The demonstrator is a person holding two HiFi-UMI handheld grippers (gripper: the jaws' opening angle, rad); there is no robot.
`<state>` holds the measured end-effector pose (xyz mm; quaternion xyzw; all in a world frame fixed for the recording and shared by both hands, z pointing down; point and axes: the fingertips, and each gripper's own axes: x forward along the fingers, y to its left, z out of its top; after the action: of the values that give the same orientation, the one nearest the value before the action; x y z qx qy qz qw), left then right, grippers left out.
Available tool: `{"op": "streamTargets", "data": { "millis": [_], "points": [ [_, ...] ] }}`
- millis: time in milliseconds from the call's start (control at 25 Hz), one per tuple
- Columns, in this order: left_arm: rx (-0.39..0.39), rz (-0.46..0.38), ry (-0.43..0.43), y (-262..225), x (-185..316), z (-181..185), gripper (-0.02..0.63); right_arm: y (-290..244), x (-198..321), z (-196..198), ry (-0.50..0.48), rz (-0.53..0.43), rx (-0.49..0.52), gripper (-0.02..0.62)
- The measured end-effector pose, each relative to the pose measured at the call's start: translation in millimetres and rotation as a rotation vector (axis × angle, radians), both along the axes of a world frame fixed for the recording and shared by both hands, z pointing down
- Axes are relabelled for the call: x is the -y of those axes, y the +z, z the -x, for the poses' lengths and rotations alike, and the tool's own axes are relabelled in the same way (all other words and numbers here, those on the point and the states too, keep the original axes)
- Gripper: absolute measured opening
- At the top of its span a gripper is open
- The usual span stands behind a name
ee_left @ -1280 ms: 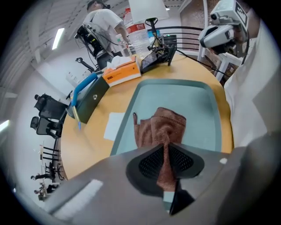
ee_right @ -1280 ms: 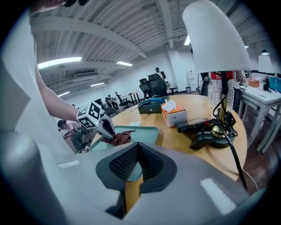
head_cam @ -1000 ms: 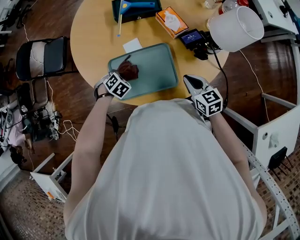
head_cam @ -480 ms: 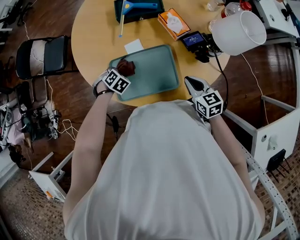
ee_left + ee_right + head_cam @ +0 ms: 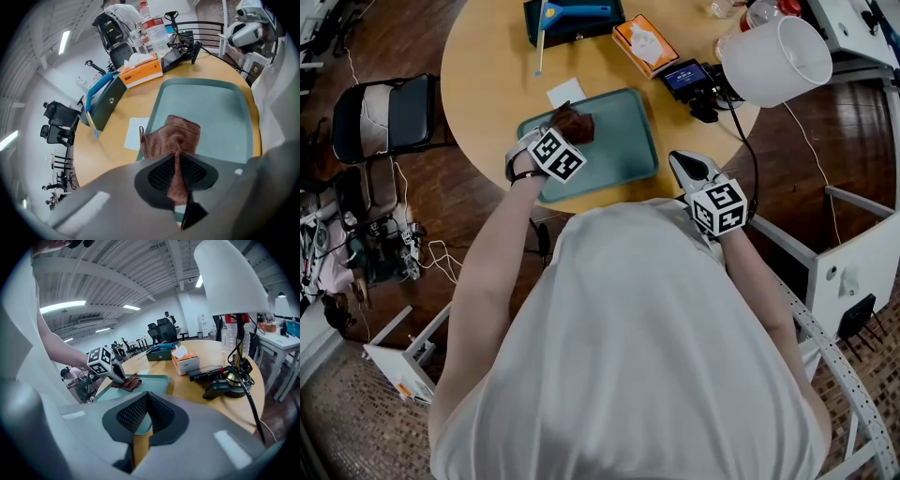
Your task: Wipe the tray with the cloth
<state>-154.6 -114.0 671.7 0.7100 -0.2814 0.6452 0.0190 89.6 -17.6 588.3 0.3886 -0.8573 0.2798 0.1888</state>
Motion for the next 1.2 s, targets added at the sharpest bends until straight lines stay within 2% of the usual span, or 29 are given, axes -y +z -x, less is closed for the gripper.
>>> {"op": "streamTargets", "data": {
  "millis": [440,720,880,1200],
  "points": [
    [-0.057,0.008,0.115,-6,11,-95,0.36,3,-3,-9,0.031,0.008,0.009,0.003],
    [-0.11,0.024,0.134,-9,14,-137,0.36,2,0,-15,0.051,0.005,0.009,0.003],
    [-0.115,0.025,0.129,-9,22,-146,0.36,2,1,-20,0.061,0.007,0.009,0.002],
    [-0.08,-0.059,0.042,-16,73,-129,0.36,4,-2,-22,0.07,0.012,0.01,0.003]
  ]
}}
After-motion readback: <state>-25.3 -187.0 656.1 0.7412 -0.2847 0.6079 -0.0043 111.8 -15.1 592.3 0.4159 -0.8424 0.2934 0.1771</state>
